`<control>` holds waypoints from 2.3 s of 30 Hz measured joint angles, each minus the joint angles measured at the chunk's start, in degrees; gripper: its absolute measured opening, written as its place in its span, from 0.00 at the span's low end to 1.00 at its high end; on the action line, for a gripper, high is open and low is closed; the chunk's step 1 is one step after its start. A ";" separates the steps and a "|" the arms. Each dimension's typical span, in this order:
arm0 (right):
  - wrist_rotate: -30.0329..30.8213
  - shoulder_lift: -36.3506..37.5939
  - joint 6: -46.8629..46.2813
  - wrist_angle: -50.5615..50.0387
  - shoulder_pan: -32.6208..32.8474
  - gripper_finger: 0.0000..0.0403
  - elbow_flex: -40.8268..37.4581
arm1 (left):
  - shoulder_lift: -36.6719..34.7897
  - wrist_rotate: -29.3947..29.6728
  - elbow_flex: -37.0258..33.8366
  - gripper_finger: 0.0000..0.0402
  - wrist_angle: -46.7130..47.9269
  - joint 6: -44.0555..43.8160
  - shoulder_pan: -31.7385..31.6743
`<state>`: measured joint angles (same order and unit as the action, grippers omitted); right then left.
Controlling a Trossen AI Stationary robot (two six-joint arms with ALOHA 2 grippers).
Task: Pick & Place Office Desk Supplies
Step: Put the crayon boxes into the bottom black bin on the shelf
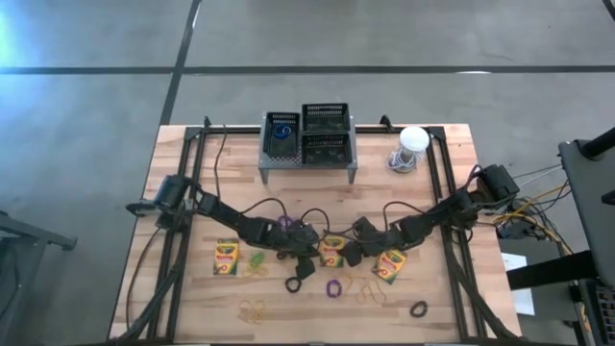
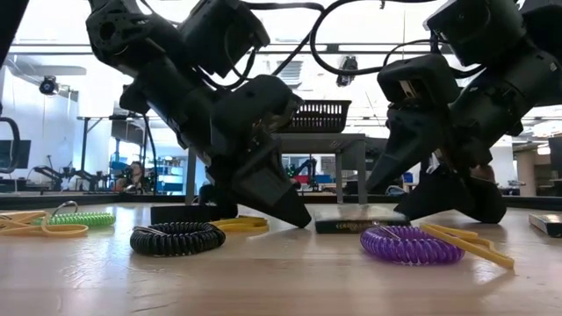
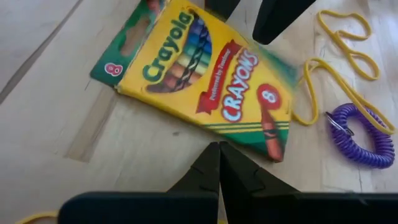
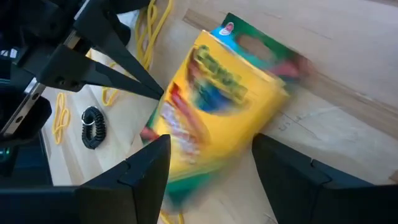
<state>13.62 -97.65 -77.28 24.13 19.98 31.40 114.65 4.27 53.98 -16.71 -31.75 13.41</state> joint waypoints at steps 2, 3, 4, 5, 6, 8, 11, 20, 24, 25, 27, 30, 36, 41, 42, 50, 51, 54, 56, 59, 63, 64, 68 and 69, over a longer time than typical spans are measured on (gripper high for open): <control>-0.12 -0.02 0.07 0.26 -0.11 0.56 0.00 | 0.00 0.11 0.00 0.01 -0.01 0.00 0.00; -0.19 -0.02 0.07 0.34 -0.12 0.56 0.00 | 0.00 0.20 0.00 0.01 0.00 0.00 0.00; -0.19 -0.03 0.07 0.39 -0.12 0.56 0.00 | 0.00 0.24 0.00 0.01 -0.02 0.00 0.00; -0.17 -0.04 0.08 0.46 -0.12 0.56 0.00 | 0.00 0.30 0.00 0.01 -0.02 0.00 0.00; -0.16 -0.04 0.07 0.50 -0.12 0.56 0.00 | 0.00 0.43 0.00 0.01 -0.04 0.02 0.00; 0.05 -0.09 0.03 0.91 -0.12 0.56 -0.02 | 0.00 0.48 0.00 0.01 -0.26 0.04 0.00; 0.06 -0.09 -0.23 1.18 -0.36 0.55 -0.02 | 0.04 0.66 -0.02 0.01 -1.03 0.00 -0.02; 0.74 -1.49 -1.74 0.70 -0.98 0.54 0.11 | -1.56 0.39 0.00 0.01 1.83 -4.49 -0.07; 0.90 -1.73 -1.98 0.62 -0.98 0.54 0.15 | -4.22 0.18 0.04 0.01 4.58 -6.04 -0.07; 0.90 -1.73 -1.89 0.60 -1.01 0.54 0.15 | -4.24 0.15 0.04 0.01 3.90 -5.94 -0.07; 0.89 -1.75 -1.87 0.62 -1.09 0.54 0.15 | -4.15 0.04 0.04 0.01 1.71 -5.05 -0.02; 0.90 -1.77 -1.66 0.72 -1.11 0.54 0.13 | -2.93 0.58 0.10 0.01 0.13 -4.72 -0.04; 0.93 -1.84 -1.15 1.19 -1.11 0.54 0.09 | 0.13 1.48 0.04 0.01 -1.73 -4.74 -0.39; 0.93 -1.49 -0.87 1.40 -1.11 0.54 0.04 | 0.74 2.29 0.11 0.01 -2.13 -5.46 -0.37; 0.93 -1.36 -0.78 1.40 -1.11 0.54 0.04 | 0.74 2.35 0.11 0.01 -2.10 -5.46 -0.39; 1.12 2.22 -0.10 1.11 -1.31 0.54 -0.13 | 0.87 2.25 0.02 0.01 -1.36 -5.60 -0.39; 1.34 2.46 -0.06 1.28 -1.33 0.54 -0.13 | 0.89 2.18 0.02 0.01 -1.36 -5.58 -0.39; 1.36 2.64 -0.10 1.30 -1.27 0.54 -0.13 | 0.90 2.21 0.02 0.01 -1.38 -5.60 -0.39; 1.34 2.67 -0.13 1.43 -1.24 0.54 -0.12 | 0.90 2.23 0.02 0.01 -1.38 -5.60 -0.39; 1.26 3.36 -0.28 1.56 -1.24 0.54 -0.11 | 0.90 2.25 0.02 0.01 -1.38 -5.60 -0.39; 0.19 5.52 0.50 1.80 -1.22 0.54 -0.11 | 0.92 2.34 0.02 0.01 -1.38 -5.60 -0.39; 0.18 6.15 1.62 2.18 -1.16 0.54 -0.07 | 0.92 2.36 0.02 0.01 -1.40 -5.62 -0.39; -0.01 5.36 -1.43 -0.70 -1.00 0.54 0.05 | 0.96 2.39 0.02 0.01 -1.51 -5.75 -0.39; -0.54 4.10 -2.02 -1.24 -1.02 0.54 -0.04 | 0.96 2.47 0.02 0.01 -1.54 -5.79 -0.39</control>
<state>13.08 -93.55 -79.31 22.89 18.96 31.36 115.61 6.75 54.00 -18.25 -37.54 13.02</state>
